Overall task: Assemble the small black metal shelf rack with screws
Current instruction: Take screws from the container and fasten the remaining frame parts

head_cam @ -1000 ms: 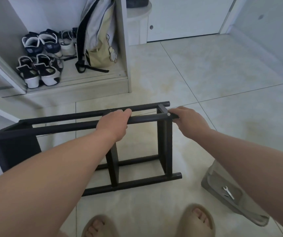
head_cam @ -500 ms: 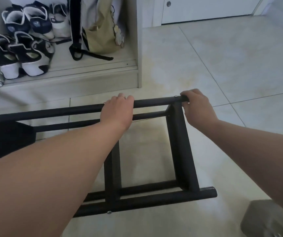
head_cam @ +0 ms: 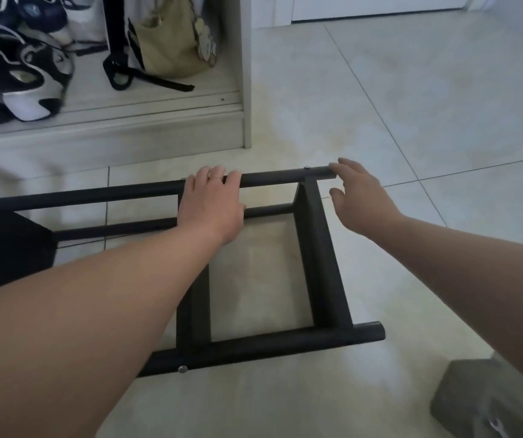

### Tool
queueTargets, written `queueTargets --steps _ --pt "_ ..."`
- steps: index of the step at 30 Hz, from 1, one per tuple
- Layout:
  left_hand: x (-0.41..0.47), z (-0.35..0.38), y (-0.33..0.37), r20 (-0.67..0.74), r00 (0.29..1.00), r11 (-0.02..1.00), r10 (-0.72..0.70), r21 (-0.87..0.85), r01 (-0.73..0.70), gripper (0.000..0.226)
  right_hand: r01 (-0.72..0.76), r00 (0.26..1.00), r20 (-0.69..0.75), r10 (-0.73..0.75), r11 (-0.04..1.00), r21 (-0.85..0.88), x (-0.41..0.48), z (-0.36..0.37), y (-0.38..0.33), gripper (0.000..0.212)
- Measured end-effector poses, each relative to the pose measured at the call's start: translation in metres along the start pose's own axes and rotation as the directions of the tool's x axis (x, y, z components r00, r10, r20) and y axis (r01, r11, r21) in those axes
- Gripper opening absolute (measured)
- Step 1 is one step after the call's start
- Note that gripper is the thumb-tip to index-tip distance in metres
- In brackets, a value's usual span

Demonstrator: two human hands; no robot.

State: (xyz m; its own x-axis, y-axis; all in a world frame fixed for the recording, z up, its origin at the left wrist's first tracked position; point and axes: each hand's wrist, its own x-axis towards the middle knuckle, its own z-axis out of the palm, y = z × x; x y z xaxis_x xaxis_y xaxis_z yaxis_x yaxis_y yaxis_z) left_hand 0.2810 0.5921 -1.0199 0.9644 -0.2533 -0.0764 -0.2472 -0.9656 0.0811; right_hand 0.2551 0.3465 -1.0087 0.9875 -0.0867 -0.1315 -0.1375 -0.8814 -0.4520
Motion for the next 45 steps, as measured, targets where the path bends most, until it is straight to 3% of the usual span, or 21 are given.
queueTargets --steps 9,13,16,22,25,32,35,40,45 --pt "-0.111 -0.076 0.097 0.181 0.948 0.964 0.263 -0.002 -0.267 0.059 -0.009 0.992 0.119 0.032 0.982 -0.189 -0.172 -0.105 0.039 0.051" --pt "-0.154 -0.109 0.158 0.301 0.894 0.943 0.333 -0.111 -0.314 0.064 -0.058 0.969 0.22 0.115 0.967 -0.248 -0.251 -0.148 0.072 0.048" --pt "-0.183 -0.122 0.201 0.312 0.856 0.911 0.411 -0.136 -0.388 0.062 -0.083 0.938 0.292 0.187 0.939 -0.333 -0.301 -0.167 0.105 0.049" --pt "-0.213 -0.096 0.26 0.469 0.682 0.81 0.561 -0.141 -0.569 0.06 -0.209 0.855 0.367 0.365 0.892 -0.4 -0.332 -0.163 0.166 0.045" --pt "-0.2 -0.069 0.288 0.546 0.634 0.828 0.547 -0.244 -0.505 0.058 -0.247 0.825 0.402 0.398 0.893 -0.377 -0.327 -0.141 0.193 0.044" --pt "-0.197 0.034 0.309 0.685 0.607 0.905 0.402 -0.398 -0.151 0.062 -0.27 0.777 0.504 0.378 0.922 -0.276 -0.309 -0.051 0.238 0.04" --pt "-0.195 0.063 0.313 0.668 0.643 0.886 0.374 -0.462 -0.035 0.053 -0.266 0.744 0.542 0.391 0.917 -0.297 -0.306 -0.019 0.255 0.036" --pt "-0.193 0.088 0.319 0.598 0.716 0.831 0.361 -0.555 0.044 0.018 -0.219 0.713 0.577 0.398 0.908 -0.356 -0.309 0.006 0.282 0.033" --pt "-0.196 0.094 0.321 0.588 0.734 0.796 0.34 -0.595 0.109 0.015 -0.084 0.721 0.598 0.349 0.902 -0.424 -0.314 0.023 0.297 0.023"
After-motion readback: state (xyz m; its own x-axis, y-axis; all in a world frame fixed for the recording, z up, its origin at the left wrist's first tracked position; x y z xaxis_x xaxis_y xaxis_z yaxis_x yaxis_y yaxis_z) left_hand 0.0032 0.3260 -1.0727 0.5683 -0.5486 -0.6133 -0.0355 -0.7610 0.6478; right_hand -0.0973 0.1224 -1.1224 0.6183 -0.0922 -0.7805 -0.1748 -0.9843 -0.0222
